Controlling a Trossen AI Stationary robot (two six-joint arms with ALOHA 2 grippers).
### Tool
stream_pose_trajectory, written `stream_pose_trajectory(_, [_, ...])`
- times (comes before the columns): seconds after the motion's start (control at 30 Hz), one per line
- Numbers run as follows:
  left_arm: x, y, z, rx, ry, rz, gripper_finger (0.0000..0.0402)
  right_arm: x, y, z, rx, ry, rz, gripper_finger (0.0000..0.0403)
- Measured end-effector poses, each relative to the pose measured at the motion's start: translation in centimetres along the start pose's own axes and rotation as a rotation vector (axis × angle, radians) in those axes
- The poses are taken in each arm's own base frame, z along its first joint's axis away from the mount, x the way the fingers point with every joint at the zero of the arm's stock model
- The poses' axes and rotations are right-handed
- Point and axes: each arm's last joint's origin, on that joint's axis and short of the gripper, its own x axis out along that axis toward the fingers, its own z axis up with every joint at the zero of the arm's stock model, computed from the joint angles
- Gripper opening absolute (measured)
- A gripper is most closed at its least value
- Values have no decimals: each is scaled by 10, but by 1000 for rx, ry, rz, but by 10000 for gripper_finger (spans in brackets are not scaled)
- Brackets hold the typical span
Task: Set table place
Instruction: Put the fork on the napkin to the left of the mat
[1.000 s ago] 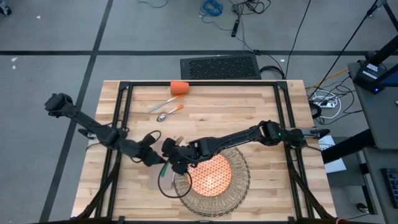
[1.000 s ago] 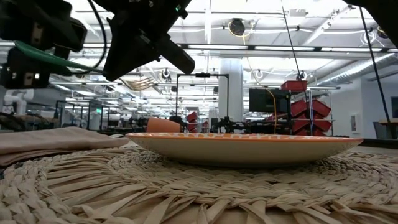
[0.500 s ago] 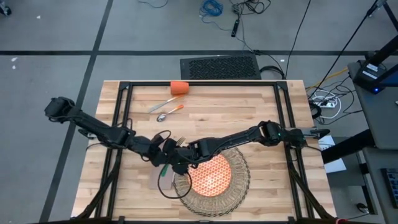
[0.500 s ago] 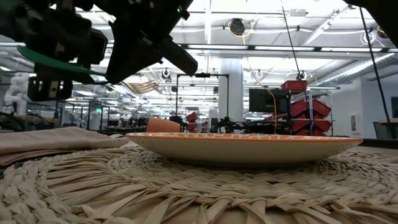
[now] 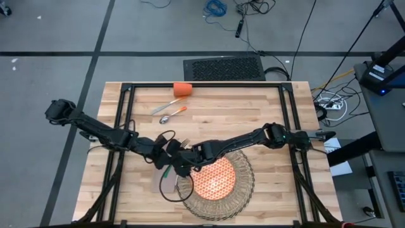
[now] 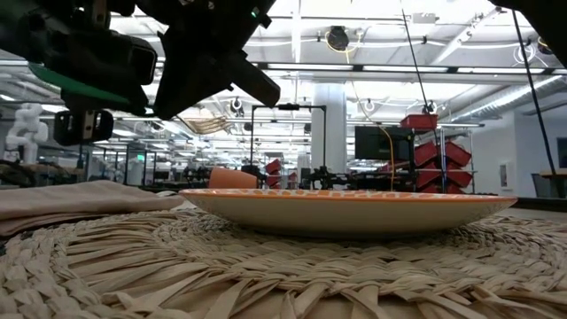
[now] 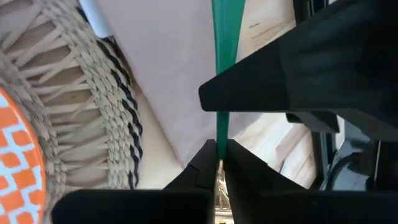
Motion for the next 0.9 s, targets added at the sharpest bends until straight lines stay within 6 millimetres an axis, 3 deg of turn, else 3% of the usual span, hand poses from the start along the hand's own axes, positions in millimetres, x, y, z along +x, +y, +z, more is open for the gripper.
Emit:
stream_pose_trajectory(0.07, [0,1,0,14,-11,16,8,1,-1,-1,50,16,-10,11])
stream_pose_trajectory(0.37, [0,2,1,84,-51,42,1,5,-5,-14,191,96,-25,59])
stream_pose_trajectory(0.7, [-1,6,-6,104,-52,117,0,-9,-13,-25,312,130,-11,114])
stream_pose_trajectory(0.9, [-2,12,-17,93,-65,223,0,-11,-8,-30,339,182,27,127])
